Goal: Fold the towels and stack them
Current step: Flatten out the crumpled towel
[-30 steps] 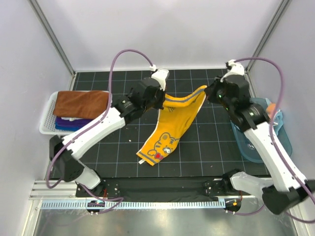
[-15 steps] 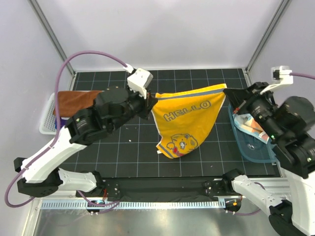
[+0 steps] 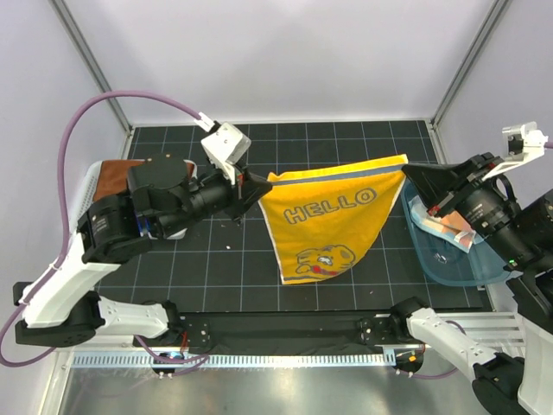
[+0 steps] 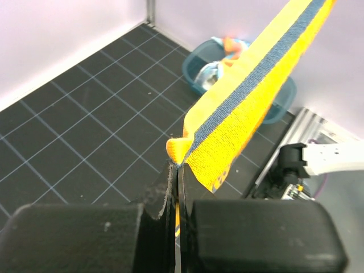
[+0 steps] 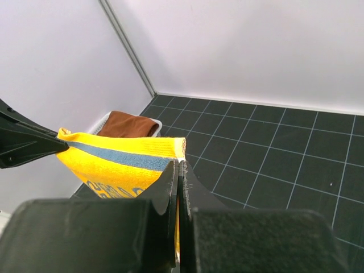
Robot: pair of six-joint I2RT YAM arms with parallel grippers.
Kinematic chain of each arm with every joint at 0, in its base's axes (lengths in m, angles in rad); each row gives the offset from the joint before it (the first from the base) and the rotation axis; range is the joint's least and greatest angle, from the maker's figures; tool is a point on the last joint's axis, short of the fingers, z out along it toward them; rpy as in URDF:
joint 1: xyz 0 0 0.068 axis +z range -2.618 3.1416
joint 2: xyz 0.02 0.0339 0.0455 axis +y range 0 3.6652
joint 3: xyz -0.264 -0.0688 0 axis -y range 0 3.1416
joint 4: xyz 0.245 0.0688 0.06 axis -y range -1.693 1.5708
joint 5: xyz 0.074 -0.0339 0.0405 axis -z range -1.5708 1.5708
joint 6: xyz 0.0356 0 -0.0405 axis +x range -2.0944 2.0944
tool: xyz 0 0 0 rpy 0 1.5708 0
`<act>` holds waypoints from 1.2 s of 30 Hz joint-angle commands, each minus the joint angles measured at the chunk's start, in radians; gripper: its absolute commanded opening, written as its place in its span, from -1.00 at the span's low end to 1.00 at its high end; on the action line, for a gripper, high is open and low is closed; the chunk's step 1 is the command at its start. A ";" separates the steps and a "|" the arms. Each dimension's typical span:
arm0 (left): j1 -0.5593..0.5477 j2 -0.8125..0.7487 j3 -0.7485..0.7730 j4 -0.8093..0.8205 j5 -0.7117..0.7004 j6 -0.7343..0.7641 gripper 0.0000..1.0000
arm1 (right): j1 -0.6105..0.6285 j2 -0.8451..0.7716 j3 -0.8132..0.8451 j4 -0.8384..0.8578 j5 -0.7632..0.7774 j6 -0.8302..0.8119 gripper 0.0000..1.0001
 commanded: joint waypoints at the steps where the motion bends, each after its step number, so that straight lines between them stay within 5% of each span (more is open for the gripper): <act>1: -0.003 -0.041 0.044 -0.023 0.072 0.023 -1.00 | 0.001 -0.015 0.060 0.002 -0.023 -0.026 -0.98; 9: -0.003 -0.060 0.041 0.016 0.074 -0.003 -1.00 | 0.001 -0.033 0.023 0.020 -0.046 -0.017 -0.98; 16: 0.070 -0.011 -0.005 0.070 -0.233 -0.006 -1.00 | 0.001 0.071 -0.092 0.096 0.045 -0.030 -0.98; 22: 0.459 0.122 -0.100 0.193 0.080 -0.095 -1.00 | -0.001 0.292 -0.224 0.269 0.175 -0.059 -0.98; 36: 0.777 0.783 0.176 0.423 0.330 -0.075 -1.00 | -0.139 1.056 0.052 0.636 0.119 -0.070 -0.98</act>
